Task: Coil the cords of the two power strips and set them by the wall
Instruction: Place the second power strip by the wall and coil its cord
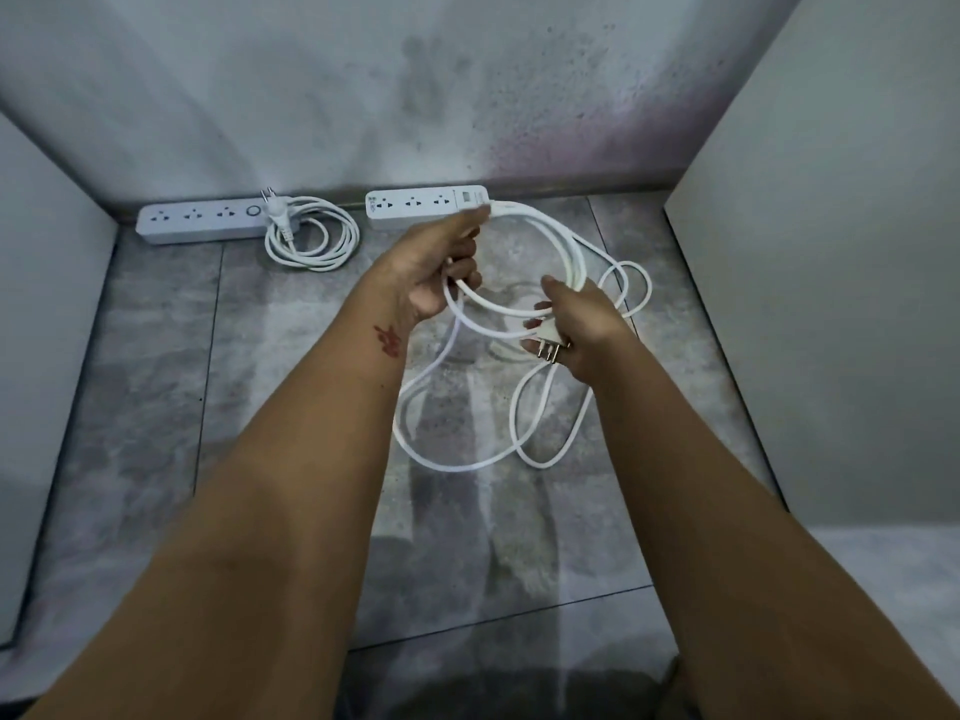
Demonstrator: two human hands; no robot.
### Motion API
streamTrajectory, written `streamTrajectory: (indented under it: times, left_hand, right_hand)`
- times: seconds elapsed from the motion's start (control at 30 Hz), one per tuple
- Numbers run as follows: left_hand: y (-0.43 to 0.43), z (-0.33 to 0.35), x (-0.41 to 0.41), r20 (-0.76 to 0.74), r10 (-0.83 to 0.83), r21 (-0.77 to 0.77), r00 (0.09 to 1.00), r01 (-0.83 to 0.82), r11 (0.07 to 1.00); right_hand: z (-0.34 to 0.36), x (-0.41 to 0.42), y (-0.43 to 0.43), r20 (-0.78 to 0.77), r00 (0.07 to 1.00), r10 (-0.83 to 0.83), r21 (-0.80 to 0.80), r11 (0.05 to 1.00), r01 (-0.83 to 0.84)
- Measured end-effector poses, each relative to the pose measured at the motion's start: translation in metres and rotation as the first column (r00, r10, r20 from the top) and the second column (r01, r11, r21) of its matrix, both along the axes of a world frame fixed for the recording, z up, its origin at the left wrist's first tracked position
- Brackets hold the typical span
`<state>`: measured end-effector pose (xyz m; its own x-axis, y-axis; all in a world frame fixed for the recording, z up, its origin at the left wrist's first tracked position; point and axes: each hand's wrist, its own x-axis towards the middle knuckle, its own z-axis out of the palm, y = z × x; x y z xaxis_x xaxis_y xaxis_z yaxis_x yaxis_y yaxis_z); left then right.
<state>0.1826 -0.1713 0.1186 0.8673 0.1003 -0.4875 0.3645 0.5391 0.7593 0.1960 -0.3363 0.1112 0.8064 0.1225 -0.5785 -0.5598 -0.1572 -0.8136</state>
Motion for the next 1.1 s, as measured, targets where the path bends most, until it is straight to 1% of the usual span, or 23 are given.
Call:
streamTrajectory:
  times: [0.03,0.07,0.17,0.27,0.33,0.4,0.47,0.53,0.6,0.63,0.67,0.7,0.73,0.77,0.8,0.83,0.87,0.9,0.93,0.97,1.0,1.1]
  left_hand:
    - [0.000,0.001,0.000,0.000,0.006,-0.019,1.000,-0.006,1.000]
    - [0.000,0.000,0.000,0.001,0.018,0.007,1.000,-0.018,1.000]
    - [-0.005,-0.002,0.002,0.022,0.052,0.195,0.998,-0.055,0.979]
    - [-0.005,-0.004,0.004,0.047,0.059,0.367,0.997,-0.072,0.927]
    - [-0.001,-0.005,0.004,0.037,0.033,0.466,0.999,-0.047,0.884]
    - [0.001,-0.007,0.003,0.027,-0.005,0.474,1.000,-0.008,0.881]
    - [0.002,-0.008,0.001,0.014,-0.071,0.412,0.997,0.059,0.909]
    - [0.002,-0.008,-0.002,-0.013,-0.164,0.374,0.986,0.157,0.914]
    - [0.002,-0.006,-0.003,-0.044,-0.249,0.384,0.967,0.246,0.890]
    - [0.002,-0.005,-0.003,-0.053,-0.279,0.382,0.959,0.278,0.881]
    - [0.001,-0.005,-0.003,-0.056,-0.301,0.363,0.952,0.300,0.882]
    - [0.000,-0.004,-0.003,-0.052,-0.315,0.327,0.948,0.314,0.891]
    - [-0.001,-0.004,-0.003,-0.041,-0.321,0.281,0.946,0.320,0.905]
    - [-0.003,-0.004,-0.003,-0.027,-0.320,0.236,0.947,0.317,0.919]
    - [-0.004,-0.005,-0.003,-0.010,-0.309,0.196,0.951,0.305,0.932]
    - [-0.005,-0.005,-0.003,0.005,-0.290,0.160,0.957,0.285,0.945]
    - [-0.006,-0.006,-0.003,0.014,-0.260,0.131,0.965,0.257,0.958]
    - [-0.007,-0.007,-0.002,0.014,-0.222,0.115,0.975,0.219,0.969]
    - [-0.009,-0.007,-0.002,0.009,-0.180,0.119,0.984,0.178,0.977]
    - [-0.010,-0.008,-0.002,0.005,-0.143,0.136,0.990,0.141,0.981]
    - [-0.011,-0.009,-0.001,0.008,-0.114,0.154,0.993,0.111,0.982]
    - [-0.018,-0.012,-0.002,0.031,-0.052,0.200,0.998,0.044,0.979]
  right_hand:
    - [-0.001,0.000,-0.001,0.044,0.998,0.040,-0.052,0.998,-0.037]
    - [-0.002,0.001,-0.001,0.090,0.994,0.068,-0.113,0.992,-0.058]
    - [-0.005,0.005,-0.001,0.223,0.963,0.153,-0.322,0.944,-0.076]
    - [-0.012,0.009,-0.006,0.311,0.903,0.298,-0.555,0.828,-0.082]
    - [-0.014,0.010,-0.013,0.331,0.868,0.370,-0.632,0.770,-0.087]
    - [-0.014,0.010,-0.022,0.380,0.826,0.417,-0.676,0.734,-0.060]
    - [-0.012,0.012,-0.028,0.481,0.768,0.423,-0.709,0.703,0.057]
    - [-0.010,0.016,-0.034,0.551,0.710,0.438,-0.746,0.640,0.184]
    - [-0.012,0.021,-0.041,0.562,0.661,0.498,-0.791,0.556,0.254]
    - [-0.014,0.023,-0.045,0.561,0.651,0.512,-0.801,0.536,0.268]
    - [-0.018,0.026,-0.047,0.555,0.668,0.496,-0.797,0.546,0.257]
    - [-0.021,0.027,-0.047,0.550,0.703,0.451,-0.767,0.606,0.211]
    - [-0.026,0.029,-0.047,0.531,0.761,0.373,-0.688,0.714,0.130]
    - [-0.029,0.031,-0.046,0.483,0.829,0.281,-0.546,0.837,0.034]
    - [-0.028,0.030,-0.043,0.389,0.899,0.200,-0.361,0.931,-0.051]
    - [-0.025,0.027,-0.041,0.264,0.954,0.144,-0.155,0.982,-0.106]
    - [-0.022,0.025,-0.041,0.140,0.984,0.107,0.035,0.993,-0.113]
    - [-0.018,0.023,-0.040,0.024,0.995,0.093,0.182,0.979,-0.096]
    - [-0.013,0.023,-0.040,-0.063,0.993,0.096,0.273,0.959,-0.075]
    - [-0.009,0.023,-0.039,-0.122,0.986,0.114,0.331,0.941,-0.068]
    - [-0.005,0.023,-0.038,-0.146,0.981,0.126,0.354,0.933,-0.067]
    - [0.008,0.019,-0.030,-0.092,0.982,0.166,0.355,0.927,-0.123]
